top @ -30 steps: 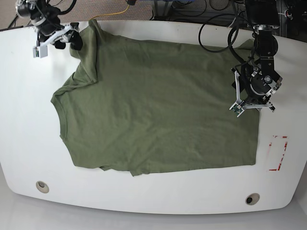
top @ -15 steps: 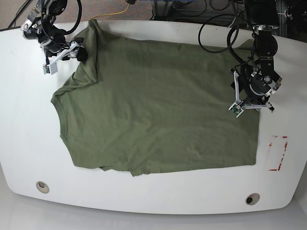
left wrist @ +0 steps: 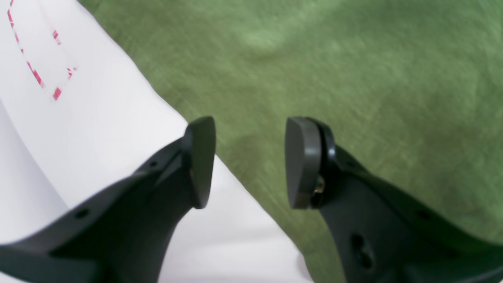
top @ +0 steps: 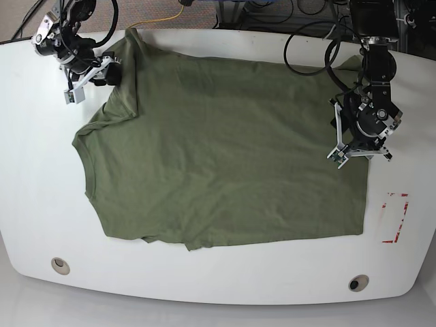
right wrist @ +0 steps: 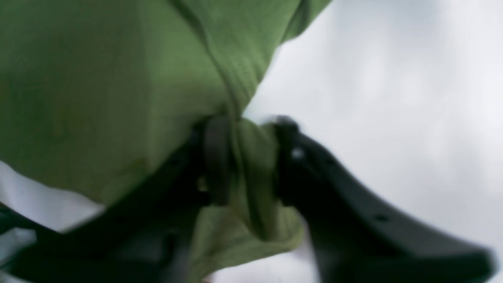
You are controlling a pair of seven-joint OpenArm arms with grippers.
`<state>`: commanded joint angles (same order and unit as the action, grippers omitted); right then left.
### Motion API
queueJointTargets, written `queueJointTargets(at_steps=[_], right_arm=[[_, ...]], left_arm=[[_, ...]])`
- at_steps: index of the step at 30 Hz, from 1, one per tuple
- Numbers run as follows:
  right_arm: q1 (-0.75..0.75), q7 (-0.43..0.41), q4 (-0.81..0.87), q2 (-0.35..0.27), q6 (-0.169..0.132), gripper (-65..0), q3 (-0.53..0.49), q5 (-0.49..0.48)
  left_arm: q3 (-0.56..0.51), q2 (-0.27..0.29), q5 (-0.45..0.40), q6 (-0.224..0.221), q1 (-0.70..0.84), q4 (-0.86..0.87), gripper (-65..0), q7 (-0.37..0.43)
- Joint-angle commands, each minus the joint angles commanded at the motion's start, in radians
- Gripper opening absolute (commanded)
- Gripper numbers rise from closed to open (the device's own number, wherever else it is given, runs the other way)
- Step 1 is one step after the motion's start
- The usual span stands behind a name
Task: Layout the t-shirt on the table in an organized manner, then fold the t-shirt properly
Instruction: 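Drag the held shirt corner outward with the right gripper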
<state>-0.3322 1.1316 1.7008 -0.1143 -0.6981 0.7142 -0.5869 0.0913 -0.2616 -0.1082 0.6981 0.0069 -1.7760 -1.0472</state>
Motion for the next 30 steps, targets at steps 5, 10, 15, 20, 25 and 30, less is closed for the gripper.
queueJointTargets(at_steps=[5,10,15,20,25,30], right_arm=[[-0.034,0.000,0.043,0.006,0.000,-64.2,0.008,0.000],[-0.097,0.002,0.153,0.029,0.000,-65.0,0.060,-0.003],[-0.170,0.025,0.267,0.086,0.030,-65.0,0.147,-0.003],[-0.218,0.040,0.293,0.121,0.031,-65.0,0.204,-0.005],[-0.238,0.040,0.295,0.155,0.031,-64.8,0.281,-0.005],[-0.241,0.040,0.301,0.157,0.031,-49.9,0.295,-0.005]], left_arm=[[0.000,0.000,0.000,0.000,0.000,0.000,-38.1,0.000],[0.000,0.000,-0.002,0.000,0.000,0.000,-38.1,0.000],[0.000,0.000,-0.002,0.000,0.000,0.000,-38.1,0.000],[0.000,0.000,-0.002,0.000,0.002,0.000,-38.1,0.000],[0.000,0.000,-0.002,0.000,0.008,0.000,-38.1,0.000],[0.000,-0.002,-0.002,0.000,0.009,-0.002,-38.1,0.000]])
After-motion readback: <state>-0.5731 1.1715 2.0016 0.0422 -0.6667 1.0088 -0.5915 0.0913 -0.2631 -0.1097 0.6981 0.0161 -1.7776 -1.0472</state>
